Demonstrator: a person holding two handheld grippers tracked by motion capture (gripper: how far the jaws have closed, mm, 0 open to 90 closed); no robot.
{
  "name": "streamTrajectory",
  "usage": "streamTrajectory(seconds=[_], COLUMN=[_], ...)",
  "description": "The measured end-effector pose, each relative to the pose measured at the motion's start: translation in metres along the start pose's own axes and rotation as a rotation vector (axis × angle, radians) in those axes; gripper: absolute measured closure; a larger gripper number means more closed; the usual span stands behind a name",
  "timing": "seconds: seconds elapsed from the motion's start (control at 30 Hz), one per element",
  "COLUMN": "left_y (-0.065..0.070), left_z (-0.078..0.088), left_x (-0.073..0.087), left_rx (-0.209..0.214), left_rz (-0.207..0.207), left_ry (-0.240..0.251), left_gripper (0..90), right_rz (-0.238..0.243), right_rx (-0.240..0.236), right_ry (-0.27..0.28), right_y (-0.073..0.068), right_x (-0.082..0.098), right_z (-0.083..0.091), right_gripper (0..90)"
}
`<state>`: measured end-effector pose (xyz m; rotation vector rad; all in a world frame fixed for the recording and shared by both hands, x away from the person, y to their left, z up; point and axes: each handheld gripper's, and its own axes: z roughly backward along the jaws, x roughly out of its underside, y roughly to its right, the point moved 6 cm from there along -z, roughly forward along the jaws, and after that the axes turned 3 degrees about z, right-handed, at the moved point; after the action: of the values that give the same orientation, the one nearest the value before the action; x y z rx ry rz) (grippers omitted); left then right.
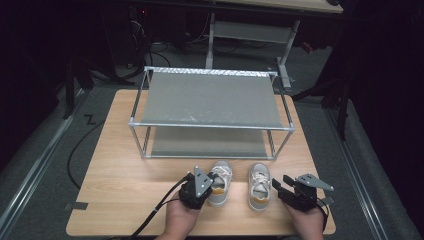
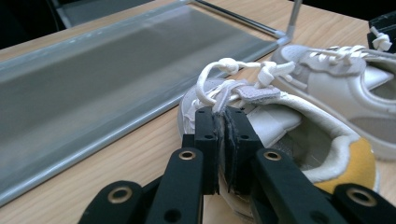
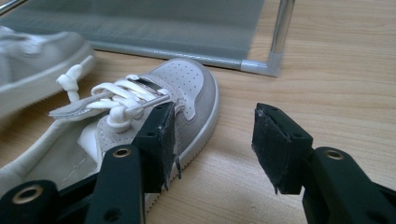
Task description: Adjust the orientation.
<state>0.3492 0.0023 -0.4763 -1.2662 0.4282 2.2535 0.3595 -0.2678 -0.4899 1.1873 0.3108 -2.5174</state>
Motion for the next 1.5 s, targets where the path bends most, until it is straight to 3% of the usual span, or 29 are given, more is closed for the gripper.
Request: streamTrajectory(seconds=[0.13,0.33,0.47,0.53,0.63,0.67,0.77,0.9,0.93,1.0,1.1,1.27,1.5], left_y=[0.016,0.036,0.048,0.047,0.043,0.038,0.034,0.023,0.021,0.021,0.027,0.035,0.038], left_z=[-0.017,-0.029,-0.030,-0.024,-0.016,-0.005,0.008,0.018,0.018,0.012,0.002,-0.010,-0.009], left_x=[-0.003,-0.001,0.002,0.002,0.002,0.004,0.011,0.026,0.030,0.040,0.047,0.044,0.044], left_rx=[-0.001,0.005,0.044,0.091,0.104,0.116,0.140,0.146,0.147,0.165,0.197,0.247,0.251], left_rz=[-0.037,-0.019,0.004,0.050,0.061,0.076,0.086,0.133,0.138,0.141,0.136,0.167,0.156], left_ry=[0.001,0.005,-0.006,0.000,0.007,0.023,0.024,-0.008,-0.026,-0.086,-0.140,-0.160,-0.159], left_gripper=[84.7,83.8,78.7,69.5,59.2,56.5,53.7,54.1,57.7,62.3,62.9,64.5,65.9], right_rz=[-0.001,0.002,0.014,0.012,0.012,0.012,0.003,0.017,0.012,0.021,0.027,0.033,0.035], right_rx=[-0.003,-0.006,-0.011,-0.012,-0.011,-0.010,-0.005,0.003,0.007,0.017,0.015,-0.009,-0.017], right_ry=[0.002,-0.003,-0.007,-0.009,-0.009,-0.008,-0.009,-0.024,-0.030,-0.041,-0.063,-0.062,-0.060], right_y=[0.000,0.000,-0.001,-0.002,-0.002,-0.002,-0.001,0.001,0.001,0.002,0.003,0.000,-0.001], right_x=[-0.001,0.001,0.001,0.001,0.001,0.001,0.002,0.003,0.004,0.004,0.006,0.007,0.009], right_z=[0.000,-0.001,-0.002,-0.003,-0.002,-0.002,-0.002,-0.006,-0.007,-0.012,-0.018,-0.021,-0.021], right_gripper=[49.3,49.4,50.8,50.8,50.7,50.8,50.8,53.1,53.5,54.5,57.1,64.9,66.9])
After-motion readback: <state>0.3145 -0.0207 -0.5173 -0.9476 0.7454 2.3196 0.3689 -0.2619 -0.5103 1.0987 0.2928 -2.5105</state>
